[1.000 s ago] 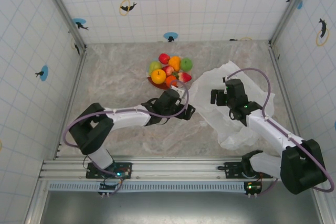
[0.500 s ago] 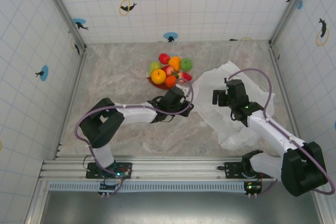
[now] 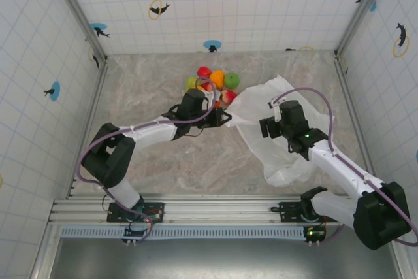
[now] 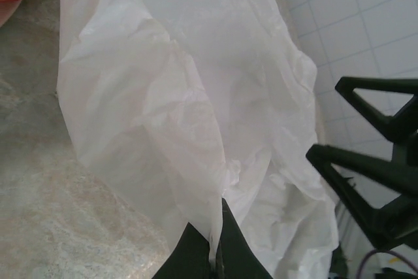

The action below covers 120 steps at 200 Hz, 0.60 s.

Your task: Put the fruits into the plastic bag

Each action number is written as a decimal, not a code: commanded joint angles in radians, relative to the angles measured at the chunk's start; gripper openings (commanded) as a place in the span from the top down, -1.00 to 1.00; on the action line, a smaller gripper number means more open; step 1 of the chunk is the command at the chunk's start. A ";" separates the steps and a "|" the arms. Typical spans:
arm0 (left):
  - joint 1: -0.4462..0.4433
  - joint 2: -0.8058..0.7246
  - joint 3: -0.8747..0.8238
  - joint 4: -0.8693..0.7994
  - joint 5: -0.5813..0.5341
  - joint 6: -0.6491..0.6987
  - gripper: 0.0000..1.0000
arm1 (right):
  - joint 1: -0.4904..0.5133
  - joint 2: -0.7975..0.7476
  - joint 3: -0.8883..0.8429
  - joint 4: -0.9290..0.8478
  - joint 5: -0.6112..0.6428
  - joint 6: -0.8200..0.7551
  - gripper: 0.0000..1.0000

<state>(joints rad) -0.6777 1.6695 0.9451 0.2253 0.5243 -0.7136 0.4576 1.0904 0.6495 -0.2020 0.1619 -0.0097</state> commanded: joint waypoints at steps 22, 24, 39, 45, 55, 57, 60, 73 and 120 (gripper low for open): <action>0.034 -0.018 0.023 -0.014 0.164 -0.070 1.00 | 0.110 -0.025 -0.011 -0.076 0.055 -0.122 -0.89; 0.035 -0.018 0.023 -0.015 0.167 -0.070 1.00 | 0.116 -0.026 -0.018 -0.074 0.059 -0.126 -0.88; 0.038 -0.011 0.023 -0.013 0.182 -0.076 1.00 | 0.158 -0.028 -0.071 -0.035 0.120 -0.147 -0.85; 0.040 -0.010 0.023 -0.011 0.184 -0.078 1.00 | 0.169 -0.030 -0.091 -0.016 0.145 -0.153 -0.85; 0.042 -0.007 0.023 -0.010 0.191 -0.081 1.00 | 0.182 -0.031 -0.122 0.023 0.182 -0.163 -0.83; 0.041 -0.007 0.023 -0.010 0.193 -0.081 1.00 | 0.184 -0.033 -0.128 0.028 0.186 -0.164 -0.83; 0.042 -0.005 0.022 -0.008 0.195 -0.081 1.00 | 0.185 -0.033 -0.137 0.039 0.191 -0.168 -0.83; 0.042 -0.002 0.023 -0.009 0.202 -0.083 1.00 | 0.188 -0.035 -0.171 0.076 0.210 -0.183 -0.81; 0.050 0.006 0.023 0.001 0.225 -0.081 1.00 | 0.188 -0.017 -0.278 0.262 0.319 -0.226 -0.67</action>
<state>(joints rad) -0.6388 1.6695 0.9455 0.2218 0.7132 -0.7872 0.6415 1.0721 0.4164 -0.1059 0.3935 -0.1970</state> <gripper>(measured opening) 0.042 0.855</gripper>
